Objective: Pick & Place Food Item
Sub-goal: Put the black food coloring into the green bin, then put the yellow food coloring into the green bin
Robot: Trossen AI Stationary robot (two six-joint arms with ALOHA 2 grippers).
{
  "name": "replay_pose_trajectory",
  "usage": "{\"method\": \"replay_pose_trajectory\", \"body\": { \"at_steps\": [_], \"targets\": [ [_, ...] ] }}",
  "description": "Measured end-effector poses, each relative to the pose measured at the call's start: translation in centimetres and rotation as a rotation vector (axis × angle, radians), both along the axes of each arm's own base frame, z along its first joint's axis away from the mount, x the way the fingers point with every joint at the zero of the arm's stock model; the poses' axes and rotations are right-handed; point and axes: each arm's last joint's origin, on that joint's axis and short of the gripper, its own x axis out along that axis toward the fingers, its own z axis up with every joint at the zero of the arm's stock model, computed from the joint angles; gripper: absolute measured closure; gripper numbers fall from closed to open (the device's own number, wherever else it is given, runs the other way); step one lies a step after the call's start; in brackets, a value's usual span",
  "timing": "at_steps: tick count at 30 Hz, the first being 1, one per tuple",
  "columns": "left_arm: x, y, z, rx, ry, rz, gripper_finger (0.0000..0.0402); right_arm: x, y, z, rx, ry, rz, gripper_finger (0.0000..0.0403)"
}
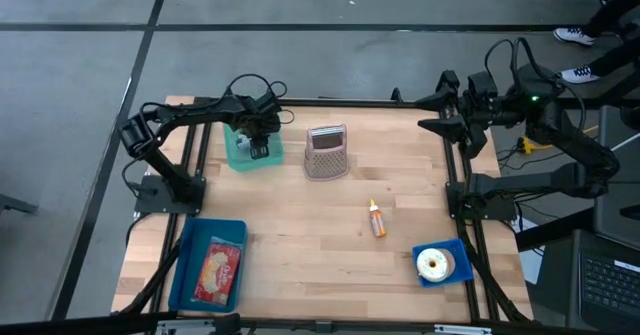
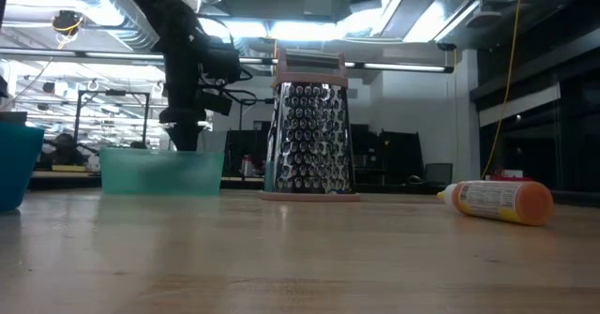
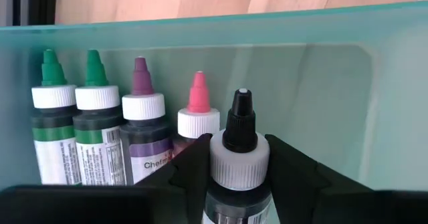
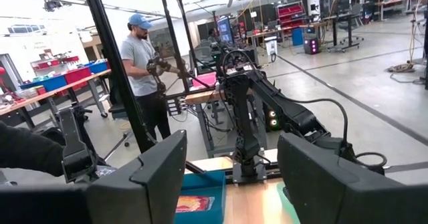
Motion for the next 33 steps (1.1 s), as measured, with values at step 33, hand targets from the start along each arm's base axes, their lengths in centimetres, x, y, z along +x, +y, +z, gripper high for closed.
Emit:
{"method": "replay_pose_trajectory", "body": {
  "at_steps": [33],
  "targets": [
    [9.6, -8.3, 11.9, -0.225, -0.539, 0.044, 0.0231, -1.2, 0.5, 1.9, -0.028, -0.186, 0.063, 0.0171]
  ]
}}
